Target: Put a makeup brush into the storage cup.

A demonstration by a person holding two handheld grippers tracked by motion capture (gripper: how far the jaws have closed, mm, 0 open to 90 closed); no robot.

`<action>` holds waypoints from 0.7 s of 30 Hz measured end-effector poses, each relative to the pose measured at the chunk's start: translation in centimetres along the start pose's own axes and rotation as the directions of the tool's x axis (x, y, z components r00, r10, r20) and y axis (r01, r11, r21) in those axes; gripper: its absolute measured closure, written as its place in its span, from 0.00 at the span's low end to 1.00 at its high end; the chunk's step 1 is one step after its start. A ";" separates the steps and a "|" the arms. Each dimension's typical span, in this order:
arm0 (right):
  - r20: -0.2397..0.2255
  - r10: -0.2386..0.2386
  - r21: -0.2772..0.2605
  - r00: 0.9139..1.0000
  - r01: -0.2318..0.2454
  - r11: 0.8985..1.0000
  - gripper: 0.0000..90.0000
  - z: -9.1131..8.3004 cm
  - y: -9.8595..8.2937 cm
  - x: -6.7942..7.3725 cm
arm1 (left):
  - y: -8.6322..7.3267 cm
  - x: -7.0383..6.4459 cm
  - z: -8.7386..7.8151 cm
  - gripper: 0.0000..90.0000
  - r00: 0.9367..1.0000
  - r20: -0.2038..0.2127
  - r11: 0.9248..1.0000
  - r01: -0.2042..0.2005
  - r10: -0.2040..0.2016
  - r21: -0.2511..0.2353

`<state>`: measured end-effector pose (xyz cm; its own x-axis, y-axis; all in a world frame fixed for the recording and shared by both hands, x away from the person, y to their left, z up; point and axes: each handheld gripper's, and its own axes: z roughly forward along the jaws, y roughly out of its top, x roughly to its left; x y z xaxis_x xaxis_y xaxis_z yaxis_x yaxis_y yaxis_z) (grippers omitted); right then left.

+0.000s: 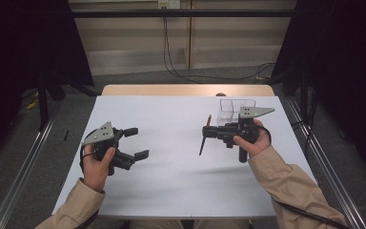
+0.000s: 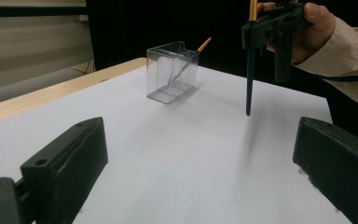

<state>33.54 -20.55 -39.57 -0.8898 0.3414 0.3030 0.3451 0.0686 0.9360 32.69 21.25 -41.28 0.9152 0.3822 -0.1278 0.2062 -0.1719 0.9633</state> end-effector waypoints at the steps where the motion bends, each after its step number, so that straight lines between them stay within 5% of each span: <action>1: 0.003 -0.001 0.001 1.000 0.001 1.000 0.93 -0.1 0.0 0.0 | -0.1 0.0 -0.1 0.03 1.000 -0.003 1.000 0.003 -0.003 -0.003; 21: 0.079 -0.011 -0.012 0.997 0.012 1.000 0.93 -2.7 0.4 -1.0 | -0.5 0.0 -1.1 0.03 1.000 -0.006 1.000 0.002 -0.002 0.016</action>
<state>33.73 -23.36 -39.04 -0.8673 0.4133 0.2774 0.3305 0.0615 0.9418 32.24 22.34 -41.48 0.9130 0.3875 -0.1279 0.2131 -0.1853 0.9593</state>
